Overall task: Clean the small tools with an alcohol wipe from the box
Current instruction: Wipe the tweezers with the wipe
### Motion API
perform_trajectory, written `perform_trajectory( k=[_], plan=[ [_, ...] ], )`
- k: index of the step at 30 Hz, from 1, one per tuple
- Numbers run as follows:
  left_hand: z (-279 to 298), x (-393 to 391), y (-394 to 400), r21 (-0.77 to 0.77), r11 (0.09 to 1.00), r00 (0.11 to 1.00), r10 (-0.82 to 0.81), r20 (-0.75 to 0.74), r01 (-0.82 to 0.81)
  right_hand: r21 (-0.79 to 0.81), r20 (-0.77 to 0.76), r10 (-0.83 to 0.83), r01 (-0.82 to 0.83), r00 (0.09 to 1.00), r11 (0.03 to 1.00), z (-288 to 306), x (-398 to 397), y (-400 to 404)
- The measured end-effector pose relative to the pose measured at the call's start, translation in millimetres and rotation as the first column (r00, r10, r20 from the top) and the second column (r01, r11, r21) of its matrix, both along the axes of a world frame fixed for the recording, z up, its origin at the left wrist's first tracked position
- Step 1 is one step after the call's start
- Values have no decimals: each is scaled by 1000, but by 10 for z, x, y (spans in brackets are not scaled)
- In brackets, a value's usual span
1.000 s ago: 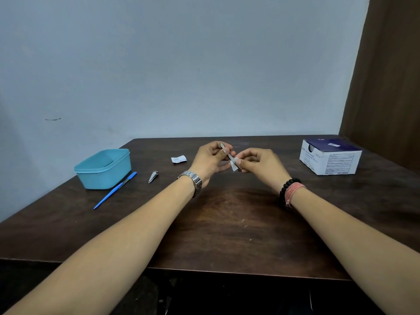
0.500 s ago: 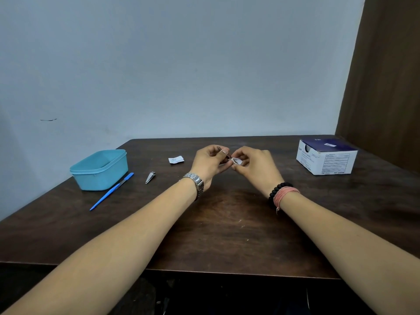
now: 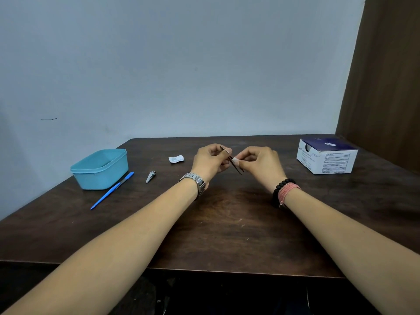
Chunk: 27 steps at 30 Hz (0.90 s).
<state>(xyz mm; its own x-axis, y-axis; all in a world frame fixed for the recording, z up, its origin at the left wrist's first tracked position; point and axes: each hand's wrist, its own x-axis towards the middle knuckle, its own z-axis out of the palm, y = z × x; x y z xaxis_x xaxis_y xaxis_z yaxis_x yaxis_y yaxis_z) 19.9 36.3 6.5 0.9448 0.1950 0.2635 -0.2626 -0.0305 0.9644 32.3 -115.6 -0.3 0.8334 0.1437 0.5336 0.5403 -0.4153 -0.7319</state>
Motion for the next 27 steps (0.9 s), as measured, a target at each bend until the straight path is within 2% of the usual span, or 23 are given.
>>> perform_trajectory(
  k=[10, 13, 19, 27],
  plan=[
    [4, -34, -11, -1, 996, 996, -93, -6, 93, 83, -77, 44, -37, 996, 996, 12, 2, -25],
    [10, -37, -12, -11, 994, 994, -106, -6, 106, 88, -73, 43, -36, 996, 995, 14, 15, -22],
    [42, -18, 62, -61, 998, 999, -28, 26, 30, 74, -88, 47, -40, 995, 996, 12, 31, -25],
    [-11, -18, -7, -23, 993, 994, -112, 4, 112, 70, -65, 65, -60, 996, 996, 17, 9, -31]
  ],
)
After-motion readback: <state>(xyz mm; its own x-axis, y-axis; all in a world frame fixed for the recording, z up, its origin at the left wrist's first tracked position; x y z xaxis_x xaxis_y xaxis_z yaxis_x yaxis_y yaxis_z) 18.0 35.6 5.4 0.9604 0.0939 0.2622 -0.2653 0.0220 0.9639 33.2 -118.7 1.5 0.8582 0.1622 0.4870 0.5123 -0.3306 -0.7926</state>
